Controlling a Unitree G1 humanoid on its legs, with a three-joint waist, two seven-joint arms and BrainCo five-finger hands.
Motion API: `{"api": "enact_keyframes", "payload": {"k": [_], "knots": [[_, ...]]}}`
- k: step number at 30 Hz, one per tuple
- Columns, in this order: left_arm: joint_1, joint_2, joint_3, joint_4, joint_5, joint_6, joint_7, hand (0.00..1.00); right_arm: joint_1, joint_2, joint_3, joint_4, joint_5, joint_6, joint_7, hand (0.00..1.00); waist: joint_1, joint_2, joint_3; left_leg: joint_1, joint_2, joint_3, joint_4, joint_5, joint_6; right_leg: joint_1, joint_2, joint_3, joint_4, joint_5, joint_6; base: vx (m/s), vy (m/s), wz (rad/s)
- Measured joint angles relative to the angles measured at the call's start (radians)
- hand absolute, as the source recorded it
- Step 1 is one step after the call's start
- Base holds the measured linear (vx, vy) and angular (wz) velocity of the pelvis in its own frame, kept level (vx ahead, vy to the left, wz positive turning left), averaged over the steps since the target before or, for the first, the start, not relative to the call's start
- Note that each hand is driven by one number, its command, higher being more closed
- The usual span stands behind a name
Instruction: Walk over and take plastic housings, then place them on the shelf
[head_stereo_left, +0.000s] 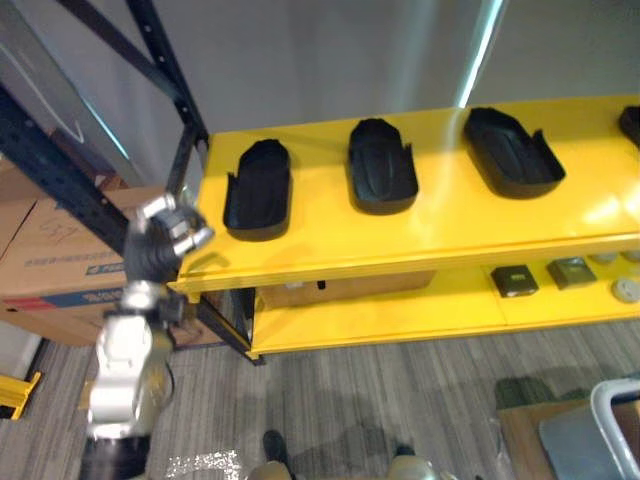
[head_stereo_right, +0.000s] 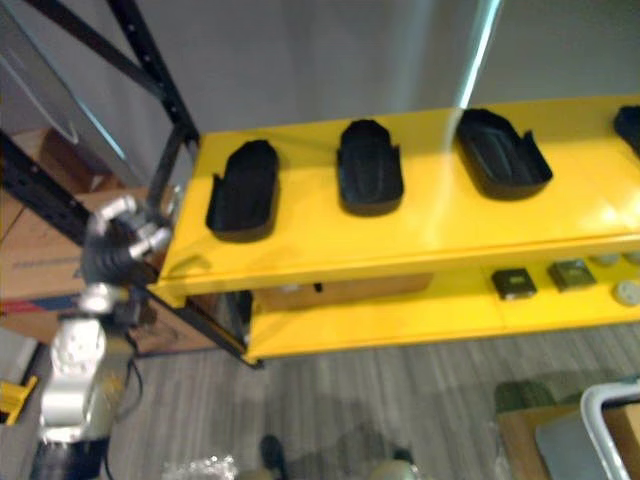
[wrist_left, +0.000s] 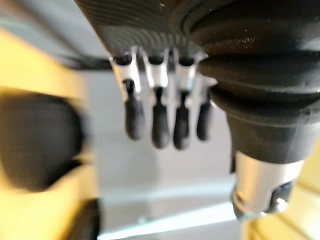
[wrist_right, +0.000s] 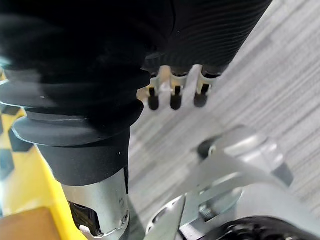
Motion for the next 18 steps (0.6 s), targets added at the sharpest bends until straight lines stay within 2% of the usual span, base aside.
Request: {"api": "enact_keyframes", "payload": {"k": [4,10,13,18], "knots": [[0.106,-0.028,-0.096,0.063,0.0,0.01,-0.029,1.0,-0.013,-0.004,0.019,-0.01,0.001,0.0,-0.017,0.0,0.012,0.002,-0.001,0.001,-0.004,-0.002,0.0,0.0,0.001,0.003,-0.004,-0.005,-0.003,-0.001,-0.002,0.0,0.002,0.01],[0.096,-0.036,-0.106,0.14,-0.013,0.005,-0.024,1.0,-0.015,-0.019,0.053,-0.012,0.004,0.0,-0.018,0.0,0.01,0.011,-0.004,0.001,-0.004,-0.001,0.0,0.0,0.006,0.005,-0.004,-0.011,-0.011,-0.004,-0.006,0.04,-0.008,-0.01],[0.047,-0.036,-0.107,0.188,-0.013,-0.005,-0.013,1.0,-0.02,-0.02,0.053,-0.012,0.007,-0.001,-0.017,0.0,0.009,0.011,-0.004,0.001,-0.004,0.0,0.0,0.003,0.006,0.007,-0.003,-0.013,-0.01,-0.004,-0.006,0.09,-0.02,0.0],[-0.065,-0.03,-0.107,0.251,-0.01,-0.029,0.057,1.0,-0.03,-0.028,0.054,-0.011,0.01,-0.001,-0.015,0.0,-0.004,0.004,0.001,0.013,0.0,0.012,0.004,0.003,0.006,0.014,0.0,-0.012,-0.01,-0.001,-0.001,0.08,-0.024,-0.04]]}}
